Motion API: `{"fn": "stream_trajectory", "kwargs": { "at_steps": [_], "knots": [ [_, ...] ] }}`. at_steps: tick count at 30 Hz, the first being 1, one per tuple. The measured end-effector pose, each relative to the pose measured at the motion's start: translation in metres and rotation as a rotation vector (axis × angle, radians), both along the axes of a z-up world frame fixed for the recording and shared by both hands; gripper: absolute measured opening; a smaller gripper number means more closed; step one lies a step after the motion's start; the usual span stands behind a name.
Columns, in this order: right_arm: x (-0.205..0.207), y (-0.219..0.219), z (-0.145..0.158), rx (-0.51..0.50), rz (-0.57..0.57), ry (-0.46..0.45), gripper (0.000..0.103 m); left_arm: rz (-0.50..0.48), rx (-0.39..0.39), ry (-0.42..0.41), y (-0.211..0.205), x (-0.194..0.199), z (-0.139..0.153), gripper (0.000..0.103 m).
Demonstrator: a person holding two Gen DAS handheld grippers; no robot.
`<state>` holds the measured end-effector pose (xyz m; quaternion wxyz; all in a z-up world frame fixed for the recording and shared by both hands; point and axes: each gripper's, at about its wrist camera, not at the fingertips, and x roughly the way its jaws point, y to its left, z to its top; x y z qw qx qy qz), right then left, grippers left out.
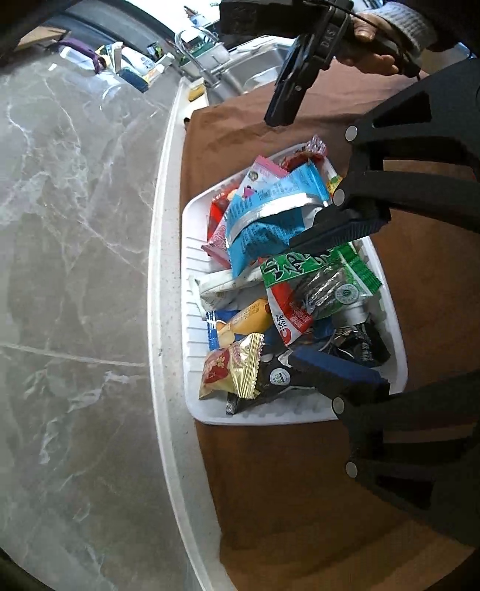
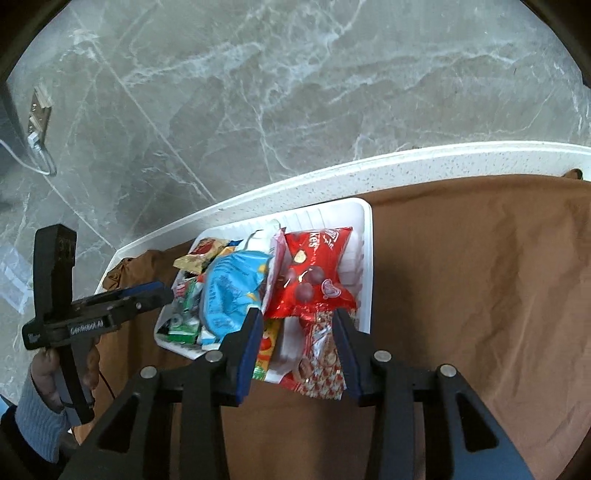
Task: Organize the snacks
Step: 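Move both open tools back toward the last snacks on the cloth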
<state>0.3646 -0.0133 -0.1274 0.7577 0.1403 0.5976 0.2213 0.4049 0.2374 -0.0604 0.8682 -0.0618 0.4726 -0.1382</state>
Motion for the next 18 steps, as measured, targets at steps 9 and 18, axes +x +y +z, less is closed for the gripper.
{"fn": "stream_trajectory", "kwargs": {
  "at_steps": [9,18],
  "knots": [
    [-0.049,-0.007,0.036,0.024,0.055,-0.007,0.044,-0.037,0.047,-0.026,-0.002,-0.059,0.021,0.053],
    [-0.136,0.0,0.067,0.021,0.216,-0.002,0.047,-0.111,0.092,0.01,0.0,-0.131,0.011,0.055]
  ]
}}
